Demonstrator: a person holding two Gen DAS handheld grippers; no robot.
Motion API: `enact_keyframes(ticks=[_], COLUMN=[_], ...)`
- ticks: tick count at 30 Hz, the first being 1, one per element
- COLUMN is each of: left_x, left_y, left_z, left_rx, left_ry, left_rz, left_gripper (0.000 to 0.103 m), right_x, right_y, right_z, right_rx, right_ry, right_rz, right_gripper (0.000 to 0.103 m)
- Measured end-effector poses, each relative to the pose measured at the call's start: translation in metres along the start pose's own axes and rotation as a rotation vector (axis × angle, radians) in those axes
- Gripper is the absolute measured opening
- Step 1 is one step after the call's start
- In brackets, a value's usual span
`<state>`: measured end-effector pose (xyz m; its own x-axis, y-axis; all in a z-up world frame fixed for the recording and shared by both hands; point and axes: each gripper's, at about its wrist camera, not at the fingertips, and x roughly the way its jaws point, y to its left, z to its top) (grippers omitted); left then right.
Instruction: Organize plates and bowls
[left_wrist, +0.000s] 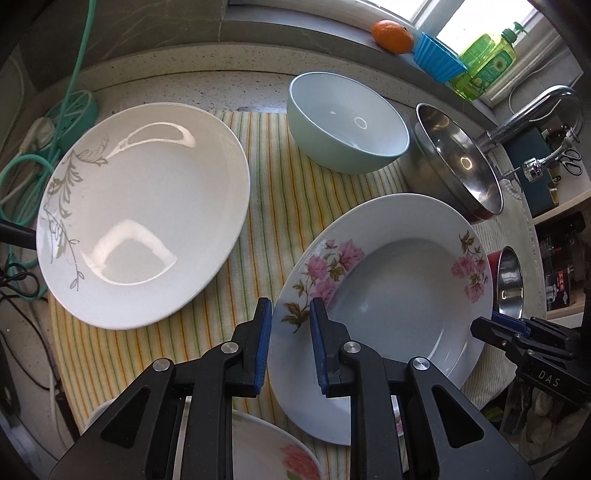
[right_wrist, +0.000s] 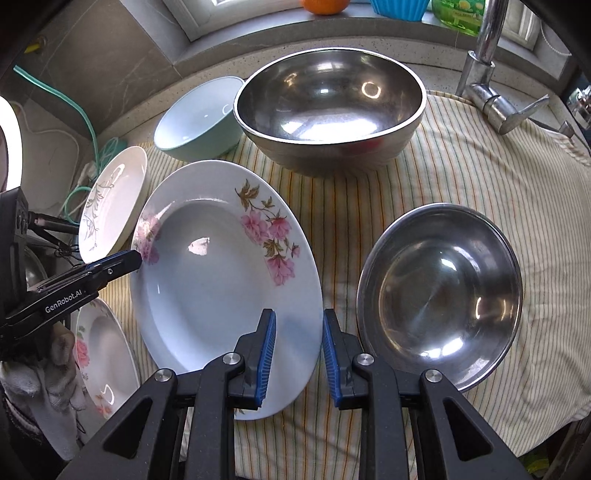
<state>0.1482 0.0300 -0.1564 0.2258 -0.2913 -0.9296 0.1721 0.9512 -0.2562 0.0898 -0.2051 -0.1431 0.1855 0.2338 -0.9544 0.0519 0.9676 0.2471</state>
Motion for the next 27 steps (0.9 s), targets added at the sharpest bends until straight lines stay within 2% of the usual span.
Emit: enact_keyframes(ticks=[18, 19, 20, 21, 22, 23, 24, 26, 27], left_x=[0.001, 0.0, 0.004, 0.006, 0.007, 0.008, 0.009, 0.007, 0.003], left_y=[-0.014, -0.017, -0.022, -0.031, -0.046, -0.06, -0.066, -0.062, -0.061], left_z=[0.004, 0.005, 0.005, 0.002, 0.001, -0.001, -0.002, 0.001, 0.002], left_rx=[0.057, 0.062, 0.052, 0.063, 0.124, 0.191, 0.215, 0.181, 0.185], left_ry=[-0.011, 0.0, 0.058, 0.083, 0.053, 0.009, -0.008, 0.004, -0.013], left_rz=[0.017, -0.053, -0.169, -0.226, -0.165, -0.042, -0.031, -0.092, -0.078], left_gripper=[0.017, 0.008, 0.002, 0.005, 0.006, 0.005, 0.002, 0.004, 0.004], right_x=[-0.004, -0.004, -0.004, -0.006, -0.007, -0.008, -0.006, 0.0, 0.001], right_y=[-0.016, -0.017, -0.019, -0.02, -0.019, -0.016, -0.011, -0.007, -0.008], right_z=[-0.02, -0.022, -0.023, -0.024, -0.023, -0.023, -0.022, -0.021, -0.022], right_rx=[0.119, 0.127, 0.137, 0.145, 0.15, 0.147, 0.117, 0.127, 0.125], right_ry=[0.02, 0.024, 0.026, 0.021, 0.029, 0.025, 0.013, 0.028, 0.016], right_rz=[0.05, 0.055, 0.071, 0.109, 0.126, 0.137, 0.116, 0.079, 0.077], right_gripper=[0.023, 0.023, 0.022, 0.021, 0.021, 0.018, 0.018, 0.018, 0.018])
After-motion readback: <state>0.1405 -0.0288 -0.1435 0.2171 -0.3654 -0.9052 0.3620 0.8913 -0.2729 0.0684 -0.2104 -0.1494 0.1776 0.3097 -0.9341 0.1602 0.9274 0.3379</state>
